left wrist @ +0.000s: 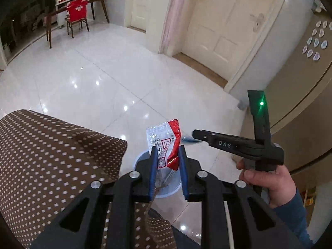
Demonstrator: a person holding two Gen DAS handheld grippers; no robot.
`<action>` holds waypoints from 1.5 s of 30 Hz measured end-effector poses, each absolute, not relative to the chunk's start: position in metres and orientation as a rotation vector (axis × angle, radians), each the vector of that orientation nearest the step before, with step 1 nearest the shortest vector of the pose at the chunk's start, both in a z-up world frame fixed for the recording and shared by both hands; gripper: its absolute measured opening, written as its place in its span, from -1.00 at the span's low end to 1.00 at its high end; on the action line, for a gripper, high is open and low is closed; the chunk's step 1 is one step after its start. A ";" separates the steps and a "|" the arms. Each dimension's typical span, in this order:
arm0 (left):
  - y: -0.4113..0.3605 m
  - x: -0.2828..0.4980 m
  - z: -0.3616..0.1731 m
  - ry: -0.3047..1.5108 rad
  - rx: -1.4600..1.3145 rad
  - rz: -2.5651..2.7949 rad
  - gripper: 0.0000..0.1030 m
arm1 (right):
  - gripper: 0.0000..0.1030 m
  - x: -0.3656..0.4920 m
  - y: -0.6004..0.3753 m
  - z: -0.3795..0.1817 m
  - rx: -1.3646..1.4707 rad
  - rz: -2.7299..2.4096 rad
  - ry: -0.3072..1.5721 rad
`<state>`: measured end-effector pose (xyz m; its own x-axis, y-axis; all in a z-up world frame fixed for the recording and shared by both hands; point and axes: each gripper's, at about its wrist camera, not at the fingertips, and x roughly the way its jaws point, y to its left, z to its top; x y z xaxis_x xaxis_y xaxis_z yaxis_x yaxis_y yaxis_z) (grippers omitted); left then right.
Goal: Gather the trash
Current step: 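Carry the wrapper and tube to the blue bin and open both tools, then move both open tools back over the table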
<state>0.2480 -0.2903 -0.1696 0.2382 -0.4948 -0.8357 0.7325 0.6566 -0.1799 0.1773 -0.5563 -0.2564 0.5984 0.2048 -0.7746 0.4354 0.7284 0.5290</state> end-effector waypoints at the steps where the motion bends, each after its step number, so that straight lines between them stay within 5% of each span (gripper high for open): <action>1: -0.295 0.248 -0.174 1.038 0.281 -0.855 -0.63 | 0.27 0.177 -0.556 -0.256 0.771 -0.150 0.943; 11: -0.336 0.258 -0.209 1.135 0.343 -0.855 -0.54 | 0.54 0.158 -0.586 -0.241 0.821 -0.209 0.853; 15: -0.335 0.264 -0.203 1.096 0.347 -0.812 0.60 | 0.63 0.153 -0.588 -0.229 0.813 -0.217 0.827; 22: -0.303 0.269 -0.174 1.022 0.277 -0.749 0.66 | 0.88 0.156 -0.573 -0.222 0.789 -0.215 0.833; 45: -0.113 0.242 -0.085 0.779 -0.011 -0.518 0.75 | 0.88 0.235 -0.402 -0.130 0.507 0.124 0.810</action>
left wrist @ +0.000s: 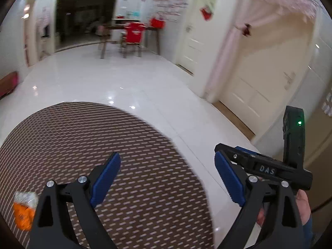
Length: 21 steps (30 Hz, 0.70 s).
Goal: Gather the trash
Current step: 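Move both open tools back over the table, then grasp the orange packet with the left tool while the right tool grasps the silver packet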
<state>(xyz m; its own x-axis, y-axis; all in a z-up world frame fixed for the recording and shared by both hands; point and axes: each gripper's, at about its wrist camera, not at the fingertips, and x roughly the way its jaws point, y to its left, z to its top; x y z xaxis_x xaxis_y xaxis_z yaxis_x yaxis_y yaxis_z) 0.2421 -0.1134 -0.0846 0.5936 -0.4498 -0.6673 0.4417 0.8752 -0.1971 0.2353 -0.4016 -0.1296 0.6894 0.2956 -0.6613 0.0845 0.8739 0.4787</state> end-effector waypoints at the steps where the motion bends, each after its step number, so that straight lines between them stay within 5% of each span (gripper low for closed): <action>1: -0.101 0.241 -0.085 0.774 -0.022 -0.491 0.75 | 0.88 0.241 -0.389 -0.128 0.485 0.153 0.818; 21: 0.139 0.197 -0.140 0.876 -0.187 0.030 0.75 | 0.81 0.317 -0.065 -0.137 -0.071 0.754 0.967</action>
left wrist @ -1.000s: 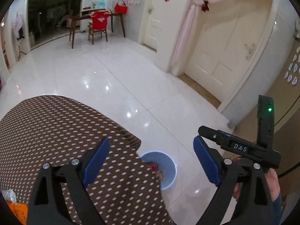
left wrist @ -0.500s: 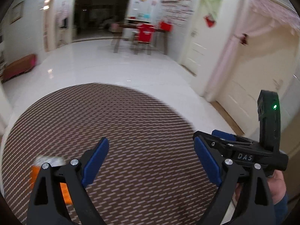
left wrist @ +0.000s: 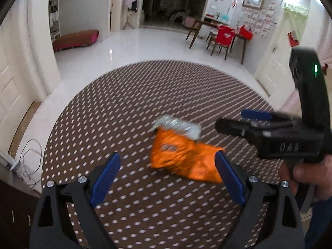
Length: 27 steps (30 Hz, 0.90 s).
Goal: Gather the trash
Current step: 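Grasp the orange packet with the left tool while the right tool grasps the silver packet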
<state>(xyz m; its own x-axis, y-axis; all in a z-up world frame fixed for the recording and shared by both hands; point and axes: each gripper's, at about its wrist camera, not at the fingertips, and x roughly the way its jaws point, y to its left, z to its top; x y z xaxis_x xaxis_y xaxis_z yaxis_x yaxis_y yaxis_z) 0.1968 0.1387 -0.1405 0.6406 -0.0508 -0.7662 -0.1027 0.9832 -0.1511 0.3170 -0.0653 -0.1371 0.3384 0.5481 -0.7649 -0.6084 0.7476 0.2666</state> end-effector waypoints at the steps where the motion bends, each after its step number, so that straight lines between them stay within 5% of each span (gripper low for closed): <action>1: 0.143 0.196 -0.143 0.883 -0.195 0.038 0.75 | 0.76 0.319 -0.056 -0.138 -0.094 0.764 0.969; 13: 0.166 0.201 -0.166 0.930 -0.184 0.031 0.75 | 0.20 0.330 0.028 -0.150 -0.419 0.953 0.962; 14: 0.165 0.205 -0.167 0.938 -0.184 0.025 0.75 | -0.22 0.331 0.031 -0.151 -0.430 0.953 0.964; 15: 0.161 0.209 -0.169 0.947 -0.173 0.027 0.75 | -0.43 0.326 0.037 -0.158 -0.458 0.938 0.979; 23: 0.143 0.237 -0.169 0.954 -0.174 -0.028 0.75 | -0.57 0.331 -0.008 -0.167 -0.359 0.846 0.961; 26: 0.127 0.247 -0.166 0.944 -0.145 -0.056 0.27 | -0.61 0.333 -0.046 -0.171 -0.254 0.776 0.967; 27: 0.120 0.252 -0.164 0.944 -0.133 -0.064 -0.10 | -0.61 0.328 -0.054 -0.172 -0.226 0.757 0.966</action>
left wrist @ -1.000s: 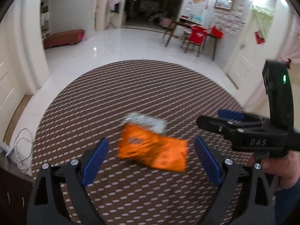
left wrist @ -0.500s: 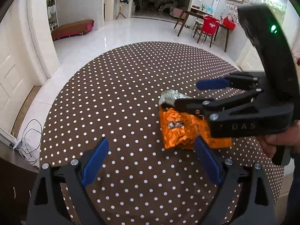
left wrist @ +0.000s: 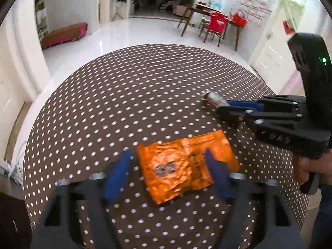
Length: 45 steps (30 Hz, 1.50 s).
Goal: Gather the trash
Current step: 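Grasp the orange packet with the left tool while the right tool grasps the silver packet, then carry the orange and silver packets to the blue bin and open both tools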
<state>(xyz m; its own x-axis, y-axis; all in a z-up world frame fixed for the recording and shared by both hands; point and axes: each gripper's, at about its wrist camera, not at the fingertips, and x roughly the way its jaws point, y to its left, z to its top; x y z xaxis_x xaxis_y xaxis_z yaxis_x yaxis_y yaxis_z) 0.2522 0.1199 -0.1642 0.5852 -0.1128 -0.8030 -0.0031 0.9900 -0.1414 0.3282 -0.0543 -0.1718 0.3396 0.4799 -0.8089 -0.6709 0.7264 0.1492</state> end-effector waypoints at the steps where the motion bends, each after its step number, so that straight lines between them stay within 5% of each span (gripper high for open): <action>1: 0.116 0.255 -0.164 0.946 -0.134 -0.081 -0.30 | -0.61 0.327 -0.064 -0.174 -0.195 0.741 0.964; 26: -0.084 0.296 -0.097 0.804 -0.037 -0.457 -0.32 | -0.61 0.263 -0.370 -0.113 0.253 0.264 0.761; 45: -0.250 0.290 -0.114 0.853 0.130 -0.685 -0.32 | -0.56 0.205 -0.513 -0.211 0.514 -0.002 0.946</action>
